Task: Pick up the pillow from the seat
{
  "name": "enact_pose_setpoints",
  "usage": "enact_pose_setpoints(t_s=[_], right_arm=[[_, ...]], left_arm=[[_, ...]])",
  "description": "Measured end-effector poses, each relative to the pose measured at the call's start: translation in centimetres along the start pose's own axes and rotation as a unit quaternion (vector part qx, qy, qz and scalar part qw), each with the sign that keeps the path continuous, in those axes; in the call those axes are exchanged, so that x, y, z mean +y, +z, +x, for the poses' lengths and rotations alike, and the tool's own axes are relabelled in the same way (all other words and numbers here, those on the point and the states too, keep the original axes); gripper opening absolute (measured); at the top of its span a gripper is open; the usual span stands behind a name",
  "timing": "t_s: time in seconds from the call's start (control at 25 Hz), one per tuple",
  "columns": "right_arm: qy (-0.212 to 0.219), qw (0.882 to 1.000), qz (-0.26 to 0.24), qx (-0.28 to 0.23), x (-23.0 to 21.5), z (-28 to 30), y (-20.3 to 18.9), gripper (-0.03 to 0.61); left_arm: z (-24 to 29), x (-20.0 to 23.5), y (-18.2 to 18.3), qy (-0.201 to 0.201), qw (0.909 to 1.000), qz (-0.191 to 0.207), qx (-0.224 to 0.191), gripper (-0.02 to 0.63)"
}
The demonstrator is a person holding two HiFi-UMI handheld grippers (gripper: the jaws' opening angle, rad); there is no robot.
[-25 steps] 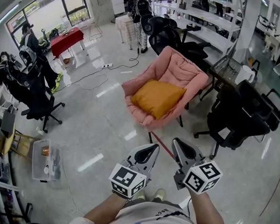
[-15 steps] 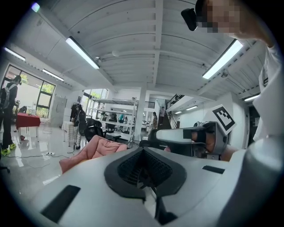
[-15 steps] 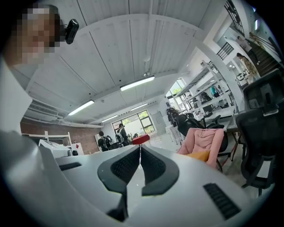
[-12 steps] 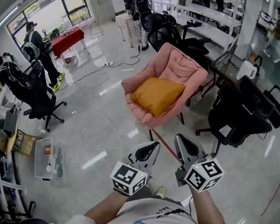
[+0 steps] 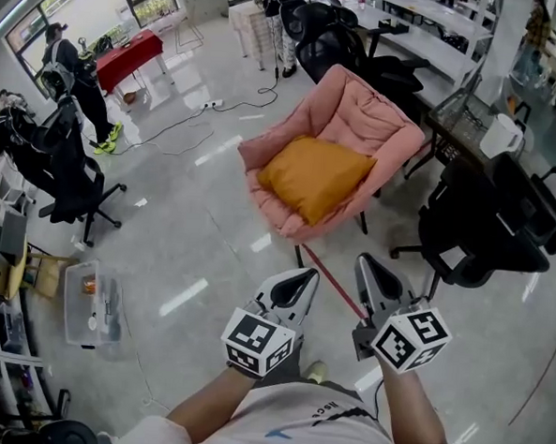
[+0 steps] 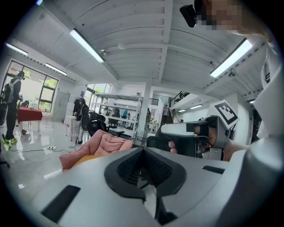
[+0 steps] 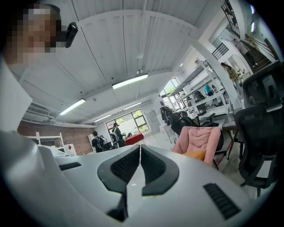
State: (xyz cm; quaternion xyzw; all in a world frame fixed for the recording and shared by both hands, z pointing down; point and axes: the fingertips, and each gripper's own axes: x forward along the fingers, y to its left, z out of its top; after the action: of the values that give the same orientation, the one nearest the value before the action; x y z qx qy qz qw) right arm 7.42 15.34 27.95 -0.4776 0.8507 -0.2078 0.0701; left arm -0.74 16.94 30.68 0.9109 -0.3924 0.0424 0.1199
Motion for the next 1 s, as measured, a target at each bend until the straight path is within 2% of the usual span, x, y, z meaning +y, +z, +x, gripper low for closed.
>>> enact_pose_setpoints(t_s=[0.24, 0.72, 1.0], right_arm=[[-0.029, 1.0, 0.001, 0.01, -3.4, 6.8, 0.1, 0.017], [-0.085, 0.994, 0.045, 0.051, -11.1, 21.9, -1.0, 0.018], [-0.127, 0.985, 0.085, 0.078, -19.9, 26.0, -4.6, 0.028]], left_arm=[[4.8, 6.3, -0.2, -0.007, 0.9999, -0.003, 0.008, 0.011], [15.5, 18.1, -5.8, -0.047, 0.9922, 0.056, 0.101, 0.024], [22.5, 21.3, -12.2, -0.036, 0.9828, 0.1, 0.151, 0.119]])
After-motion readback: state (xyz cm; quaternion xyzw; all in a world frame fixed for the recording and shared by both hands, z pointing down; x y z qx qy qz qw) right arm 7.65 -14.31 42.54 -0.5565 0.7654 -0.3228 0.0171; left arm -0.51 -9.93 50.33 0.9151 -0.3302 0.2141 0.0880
